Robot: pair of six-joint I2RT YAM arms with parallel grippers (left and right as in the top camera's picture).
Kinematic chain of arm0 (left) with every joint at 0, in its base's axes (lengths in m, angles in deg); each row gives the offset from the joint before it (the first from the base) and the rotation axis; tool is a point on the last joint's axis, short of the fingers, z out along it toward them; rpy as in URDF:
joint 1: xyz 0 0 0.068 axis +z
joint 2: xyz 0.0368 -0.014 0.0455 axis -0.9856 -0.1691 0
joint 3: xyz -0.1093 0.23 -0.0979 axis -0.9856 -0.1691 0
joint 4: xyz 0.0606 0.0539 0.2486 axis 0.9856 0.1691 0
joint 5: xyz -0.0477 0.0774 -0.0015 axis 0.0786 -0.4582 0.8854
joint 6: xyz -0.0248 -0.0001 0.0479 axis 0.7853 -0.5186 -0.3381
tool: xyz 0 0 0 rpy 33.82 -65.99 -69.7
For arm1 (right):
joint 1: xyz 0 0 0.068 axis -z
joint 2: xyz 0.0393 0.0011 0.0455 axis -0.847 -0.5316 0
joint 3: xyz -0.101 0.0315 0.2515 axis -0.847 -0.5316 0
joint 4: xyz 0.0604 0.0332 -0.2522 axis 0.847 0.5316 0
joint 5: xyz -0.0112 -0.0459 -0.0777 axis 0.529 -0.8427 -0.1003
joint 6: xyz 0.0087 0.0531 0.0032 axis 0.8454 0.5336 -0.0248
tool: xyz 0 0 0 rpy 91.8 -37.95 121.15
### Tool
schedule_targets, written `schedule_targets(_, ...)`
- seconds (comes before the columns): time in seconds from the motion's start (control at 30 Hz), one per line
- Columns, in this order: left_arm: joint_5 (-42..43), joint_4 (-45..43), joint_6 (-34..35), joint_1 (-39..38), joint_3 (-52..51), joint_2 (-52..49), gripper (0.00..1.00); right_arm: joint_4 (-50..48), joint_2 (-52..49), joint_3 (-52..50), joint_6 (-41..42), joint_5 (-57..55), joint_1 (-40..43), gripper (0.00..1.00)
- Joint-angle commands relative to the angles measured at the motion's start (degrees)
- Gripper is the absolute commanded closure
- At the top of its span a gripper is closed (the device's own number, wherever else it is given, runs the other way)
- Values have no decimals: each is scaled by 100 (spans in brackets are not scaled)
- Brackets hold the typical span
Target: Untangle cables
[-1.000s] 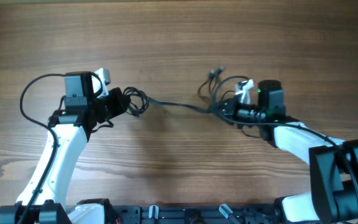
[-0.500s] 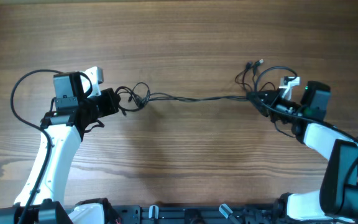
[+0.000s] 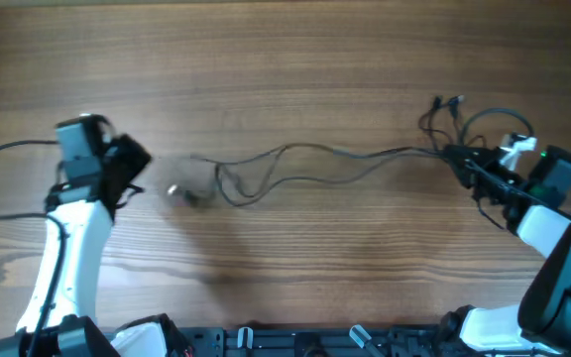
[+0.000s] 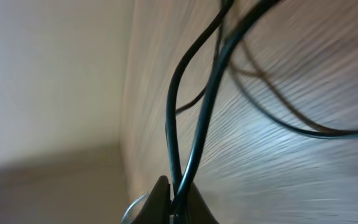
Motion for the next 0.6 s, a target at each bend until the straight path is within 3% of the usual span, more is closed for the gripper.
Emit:
schedule_targets(0.0,846,-361,179,507,66,72,96,-33,-50,-24,-122,-186,149,95)
schedule_targets(0.13,2317,-798,-85,319,66,55,96,-72,-50,-24,-140,247,-111,91)
schedule_targets(0.2,2350,-850,-96,-11,66,9,86,-103,-50,-24,-450,396,-431,83)
schedule_targets(0.3,2347,-855,-107,-588,66,-109,80,-114,-50,-24,-717,247,-1215,75)
schedule_targets(0.37,2284,-859,-125,-964,66,-197,60,-125,-50,-24,-715,-227,-1888,65)
schedule_targets(0.43,2153,-857,-122,-1252,66,-254,26,-120,-50,-24,-715,-695,-2428,23)
schedule_targets(0.47,2107,-857,-122,-1373,66,-264,20,-120,-50,-24,-710,-953,-2677,0)
schedule_targets(0.57,2046,-848,-120,-1602,66,-267,0,-46,72,-24,-520,-1165,-2942,0)
